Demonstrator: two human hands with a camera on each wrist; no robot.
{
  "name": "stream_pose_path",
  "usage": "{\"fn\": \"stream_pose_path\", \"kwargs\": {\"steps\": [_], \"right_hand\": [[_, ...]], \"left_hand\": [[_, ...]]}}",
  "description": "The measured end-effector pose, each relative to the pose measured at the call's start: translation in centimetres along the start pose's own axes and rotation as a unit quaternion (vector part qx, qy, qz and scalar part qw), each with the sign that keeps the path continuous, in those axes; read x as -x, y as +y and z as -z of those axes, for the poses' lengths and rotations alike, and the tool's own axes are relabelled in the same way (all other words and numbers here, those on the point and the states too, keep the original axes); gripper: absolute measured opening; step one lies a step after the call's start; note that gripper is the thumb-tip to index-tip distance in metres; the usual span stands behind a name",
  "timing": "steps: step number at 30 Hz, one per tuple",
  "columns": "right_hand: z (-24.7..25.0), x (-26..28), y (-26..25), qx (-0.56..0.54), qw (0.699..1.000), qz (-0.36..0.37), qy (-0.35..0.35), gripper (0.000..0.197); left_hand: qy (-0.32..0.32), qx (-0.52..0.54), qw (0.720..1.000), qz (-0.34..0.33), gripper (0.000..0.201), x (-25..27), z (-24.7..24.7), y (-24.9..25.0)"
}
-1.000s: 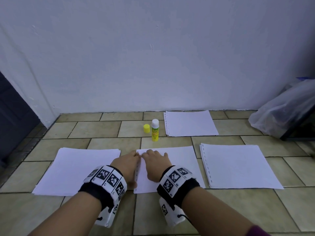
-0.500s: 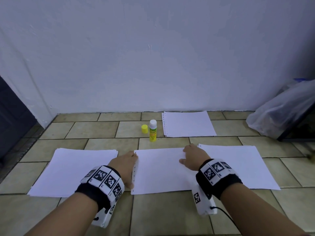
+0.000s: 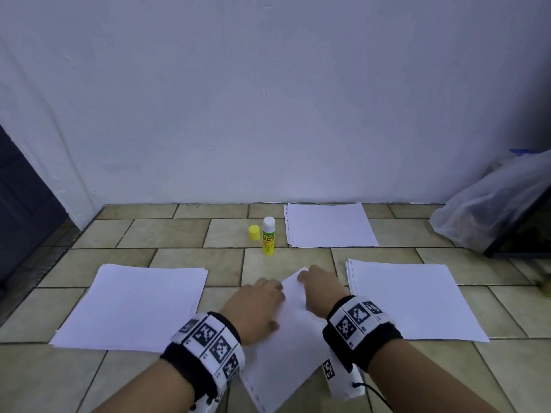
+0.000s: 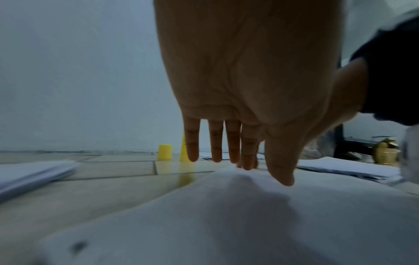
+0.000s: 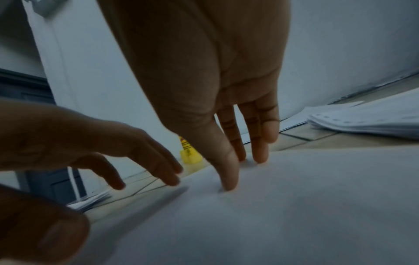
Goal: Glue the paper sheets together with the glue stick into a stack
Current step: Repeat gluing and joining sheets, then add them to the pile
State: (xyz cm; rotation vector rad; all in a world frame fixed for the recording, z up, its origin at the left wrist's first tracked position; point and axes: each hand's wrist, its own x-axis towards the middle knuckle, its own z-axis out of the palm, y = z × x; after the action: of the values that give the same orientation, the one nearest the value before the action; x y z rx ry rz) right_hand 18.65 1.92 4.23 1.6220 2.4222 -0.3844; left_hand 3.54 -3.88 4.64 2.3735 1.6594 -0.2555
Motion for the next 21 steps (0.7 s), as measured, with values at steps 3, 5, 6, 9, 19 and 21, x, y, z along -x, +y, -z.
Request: {"fn": "stream_pose_path", "kwargs": {"steps": [3,5,6,9,19,21], "right_hand": [[-0.2,0.7,-1.3,-0.003,1.000,0.011,-0.004,0.039],[-0.4,1.1,-2.1,0.028,1.000,-0.007,-0.008,0.041],[-0.5,1.3,-2.5,0.042,0.999,-0.017,-0.014,0.046],[-0.6,1.5,-3.6,0.040,0.999,-0.007,-0.026,0.043],[-0.7,-0.1,-5.3,0.029,0.998,0.053,-0.008,0.046],[-0.6,-0.4,-5.4,0.038,0.998,0.047,-0.007,0.046]], "left_hand": [[-0.022,0.023,0.999,0.000,0.050,0.6,-0.6,0.7],[-0.019,0.024,0.999,0.018,0.045,1.0,-0.7,0.3],[-0.017,0.026,0.999,0.026,0.042,1.2,-0.7,0.0],[0.003,0.054,0.997,0.047,0.036,1.7,-0.8,-0.9],[-0.028,0.092,0.988,0.123,0.092,1.8,-1.0,-4.0],[-0.024,0.085,0.988,0.126,0.093,1.8,-1.1,-4.0]]}}
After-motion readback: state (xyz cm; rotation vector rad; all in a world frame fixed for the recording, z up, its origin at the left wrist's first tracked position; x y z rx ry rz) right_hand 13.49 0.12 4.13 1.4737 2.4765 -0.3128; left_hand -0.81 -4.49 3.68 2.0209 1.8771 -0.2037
